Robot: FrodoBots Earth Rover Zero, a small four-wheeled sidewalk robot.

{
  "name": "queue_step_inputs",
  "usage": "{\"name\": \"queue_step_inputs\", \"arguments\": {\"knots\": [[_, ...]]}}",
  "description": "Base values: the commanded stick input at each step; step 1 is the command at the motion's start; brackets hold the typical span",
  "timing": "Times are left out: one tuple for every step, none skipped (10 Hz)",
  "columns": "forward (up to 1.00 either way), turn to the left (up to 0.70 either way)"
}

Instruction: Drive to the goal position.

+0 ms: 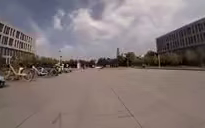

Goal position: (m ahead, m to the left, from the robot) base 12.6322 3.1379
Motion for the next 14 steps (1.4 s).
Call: {"name": "queue_step_inputs", "arguments": {"knots": [[1.0,0.0],[1.0,0.0],[1.0,0.0],[1.0,0.0],[1.0,0.0],[1.0,0.0],[1.0,0.0],[1.0,0.0],[1.0,0.0],[1.0,0.0],[1.0,0.0],[1.0,0.0],[1.0,0.0],[1.0,0.0]]}}
